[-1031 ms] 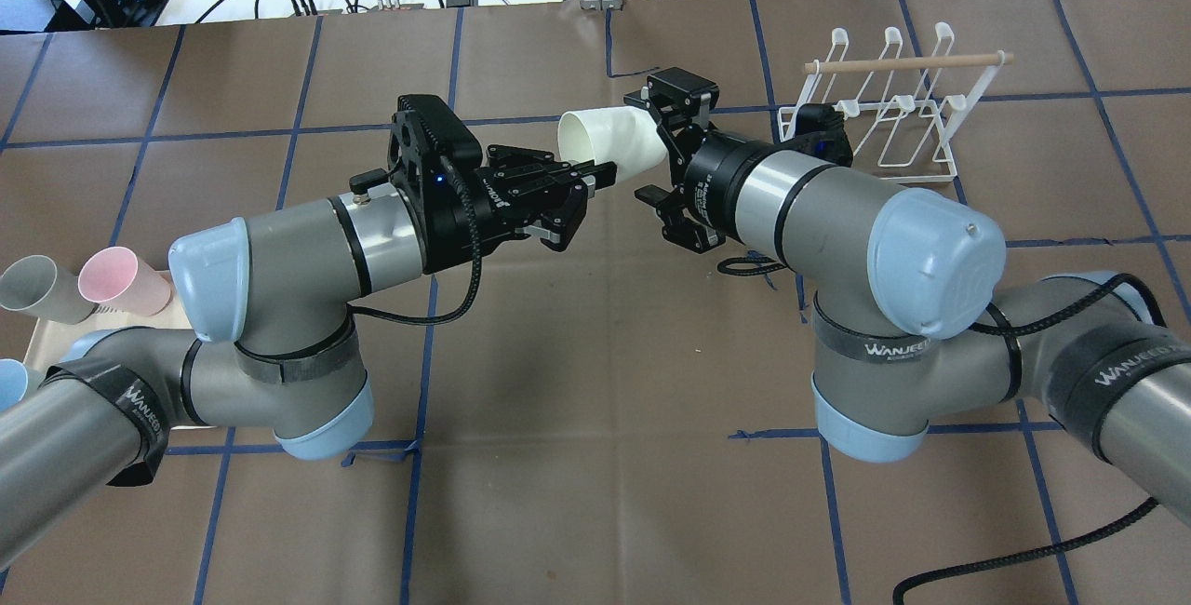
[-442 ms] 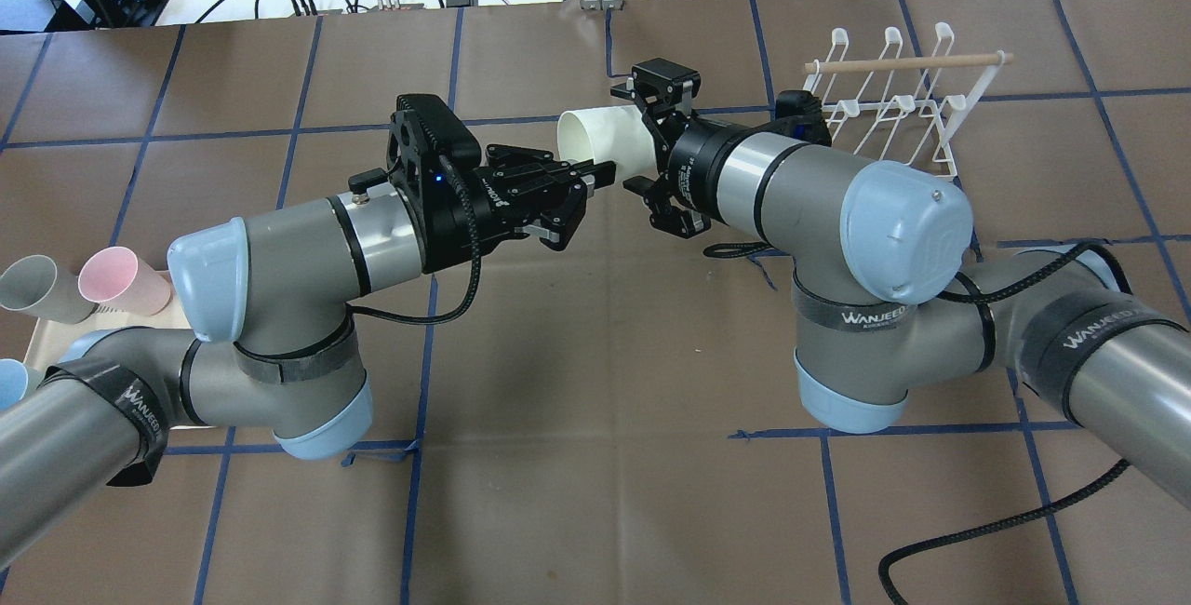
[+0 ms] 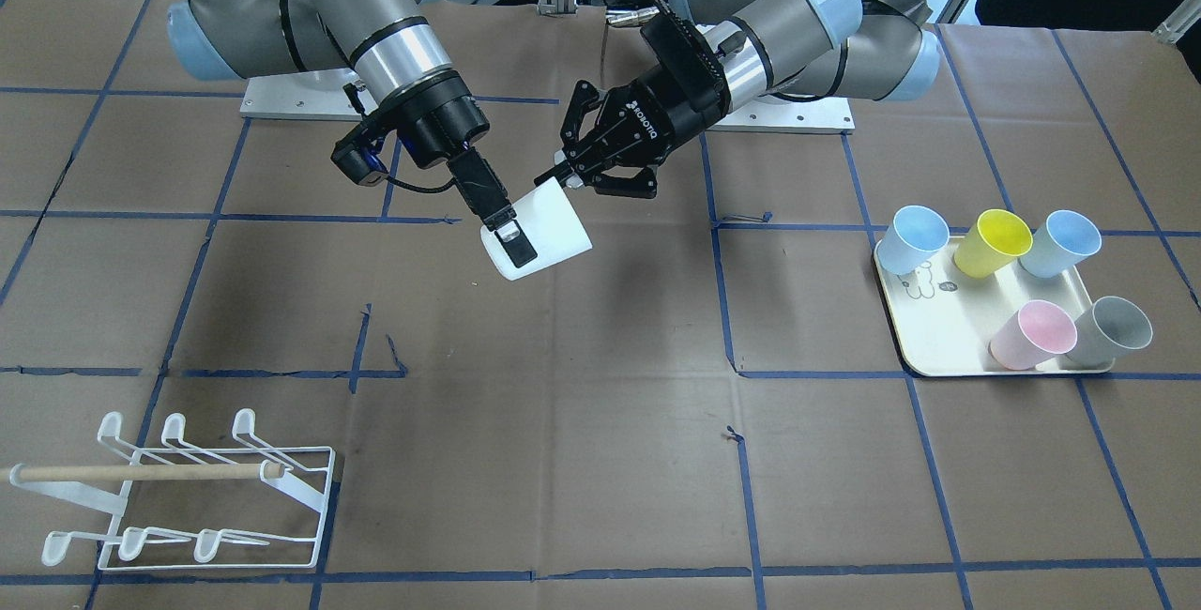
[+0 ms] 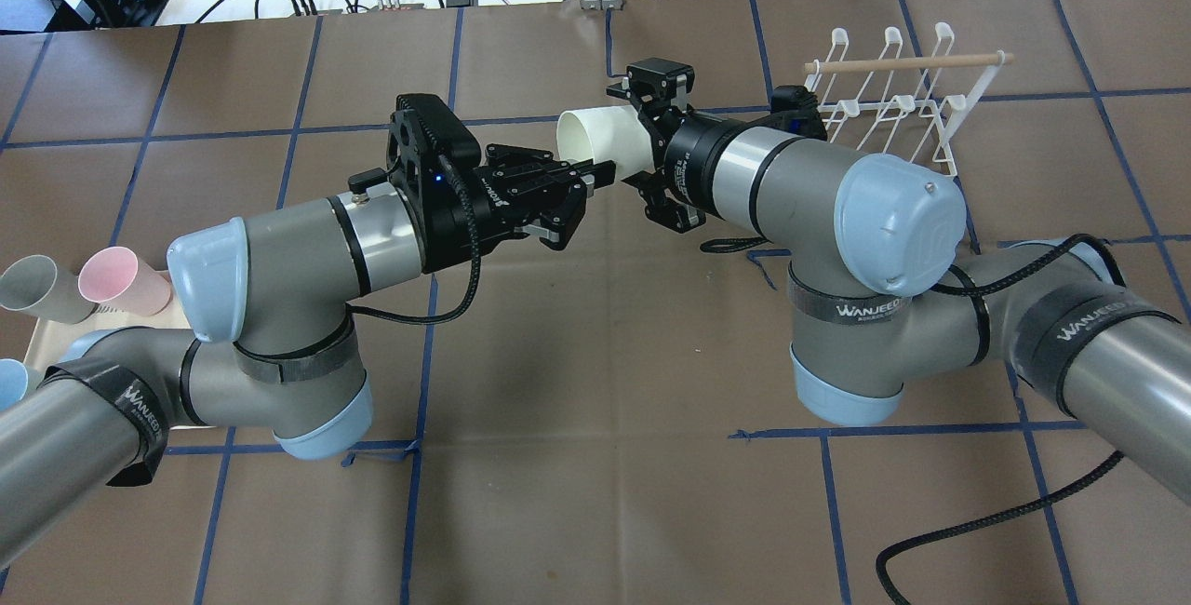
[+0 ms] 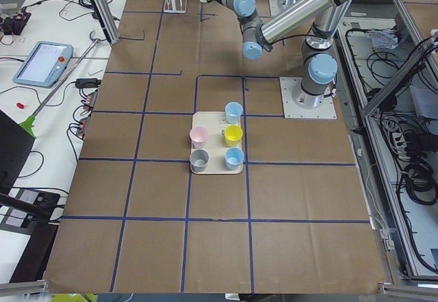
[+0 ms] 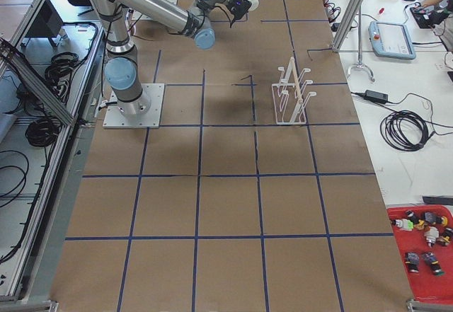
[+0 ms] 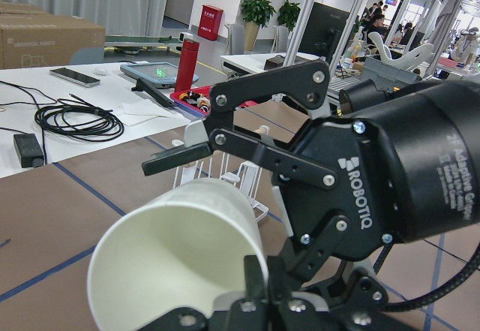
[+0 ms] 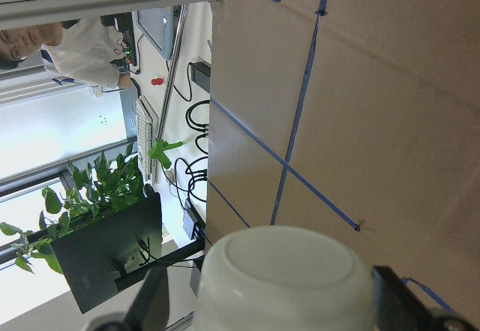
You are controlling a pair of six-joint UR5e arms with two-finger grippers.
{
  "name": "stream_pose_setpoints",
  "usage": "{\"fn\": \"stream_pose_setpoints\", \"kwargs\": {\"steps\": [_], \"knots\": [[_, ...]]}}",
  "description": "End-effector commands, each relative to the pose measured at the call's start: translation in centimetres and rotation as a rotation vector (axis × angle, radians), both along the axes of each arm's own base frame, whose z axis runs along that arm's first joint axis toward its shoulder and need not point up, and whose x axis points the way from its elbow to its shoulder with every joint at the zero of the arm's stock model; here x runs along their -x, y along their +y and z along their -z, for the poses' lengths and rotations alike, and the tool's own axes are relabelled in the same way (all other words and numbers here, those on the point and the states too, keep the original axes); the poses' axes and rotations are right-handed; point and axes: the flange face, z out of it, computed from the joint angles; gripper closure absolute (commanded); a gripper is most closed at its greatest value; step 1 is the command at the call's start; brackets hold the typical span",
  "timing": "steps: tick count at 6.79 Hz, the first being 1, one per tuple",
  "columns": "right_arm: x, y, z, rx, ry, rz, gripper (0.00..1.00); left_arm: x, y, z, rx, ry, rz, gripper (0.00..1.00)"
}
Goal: Transfer IKEA cup to right arm and place on rack
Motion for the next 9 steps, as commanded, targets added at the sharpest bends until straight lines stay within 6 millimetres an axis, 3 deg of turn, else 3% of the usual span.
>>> {"fn": "stream_pose_setpoints", "kwargs": {"steps": [1,2,3,4,5,7,8,9], "knots": [[-0.1,0.0,-0.2,0.004,-0.003,-0.005,0.37,0.0,0.0,0.0,0.001,0.0,0.0,0.94],[-0.1,-0.1,-0.3,0.005,-0.004,-0.006,0.46,0.0,0.0,0.0,0.001,-0.002,-0.003,0.83],[-0.1,-0.1,-0.4,0.008,-0.007,-0.009,0.53,0.0,-0.2,-0.2,0.007,-0.002,-0.004,0.29],[-0.1,-0.1,-0.4,0.008,-0.007,-0.009,0.57,-0.1,-0.2,-0.3,0.004,0.002,-0.003,0.07],[-0.1,0.0,-0.4,0.01,-0.007,-0.011,0.61,-0.1,-0.3,-0.4,-0.047,0.03,-0.028,0.01],[-0.1,0.0,-0.5,0.017,-0.001,-0.015,0.7,-0.9,-0.5,-0.2,-0.066,0.041,-0.052,0.01],[-0.1,-0.2,-0.5,0.027,0.001,-0.017,0.73,-1.9,-1.0,-0.3,-0.067,0.043,-0.077,0.01],[0.3,-0.9,-1.0,0.073,0.039,-0.037,0.73,-4.4,-2.1,-0.3,-0.068,0.048,-0.13,0.01]]}}
